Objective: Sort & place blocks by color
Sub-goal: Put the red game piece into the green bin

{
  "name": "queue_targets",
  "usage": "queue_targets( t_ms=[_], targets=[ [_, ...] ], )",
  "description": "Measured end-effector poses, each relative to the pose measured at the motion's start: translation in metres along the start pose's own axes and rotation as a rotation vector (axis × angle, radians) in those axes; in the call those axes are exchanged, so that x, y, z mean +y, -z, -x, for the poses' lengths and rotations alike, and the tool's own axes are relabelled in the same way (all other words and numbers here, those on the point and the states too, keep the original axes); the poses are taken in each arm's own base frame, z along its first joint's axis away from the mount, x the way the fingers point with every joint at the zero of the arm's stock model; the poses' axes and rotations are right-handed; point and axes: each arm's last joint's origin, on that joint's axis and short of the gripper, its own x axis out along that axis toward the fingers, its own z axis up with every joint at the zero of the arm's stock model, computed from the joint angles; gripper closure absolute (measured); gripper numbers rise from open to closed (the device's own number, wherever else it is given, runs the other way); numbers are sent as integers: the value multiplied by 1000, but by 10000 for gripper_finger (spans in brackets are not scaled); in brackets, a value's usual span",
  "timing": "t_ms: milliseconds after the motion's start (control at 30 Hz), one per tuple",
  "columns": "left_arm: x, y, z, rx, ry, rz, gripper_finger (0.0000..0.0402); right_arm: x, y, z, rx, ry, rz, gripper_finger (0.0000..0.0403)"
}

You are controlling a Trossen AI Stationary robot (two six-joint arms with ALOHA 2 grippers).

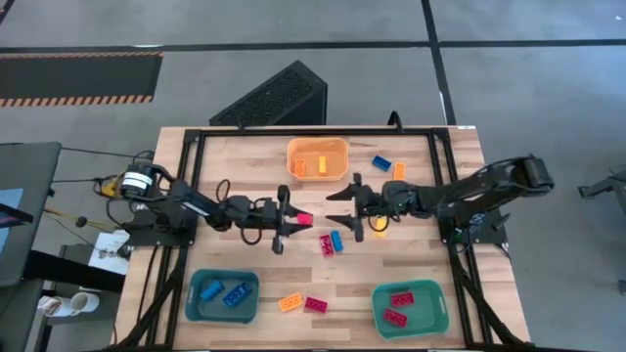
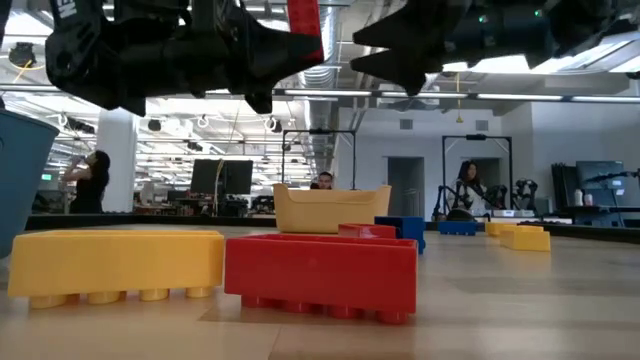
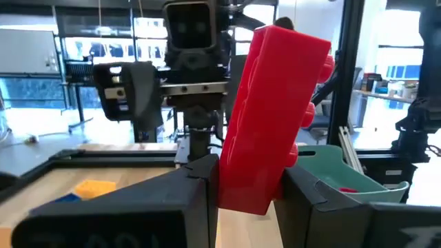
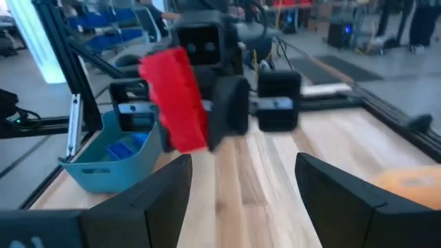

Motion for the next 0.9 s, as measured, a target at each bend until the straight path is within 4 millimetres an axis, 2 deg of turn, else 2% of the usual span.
queue_targets(
  t_ms=[100,267,400,900],
  targets=[
    [1,2,0,11,-3,11,330,3,6,-9,-46,-16,16,122],
    [1,5,0,36,-3,21,330,-2,16,-18,-47,-8,-20,122],
    [2,10,0,88,-35,22,330,-4,20,-22,-62,-72,-41,122],
    [8,13,-3,133,-85,73,330,-3,20,-30,-76,-118,-46,122]
  ],
)
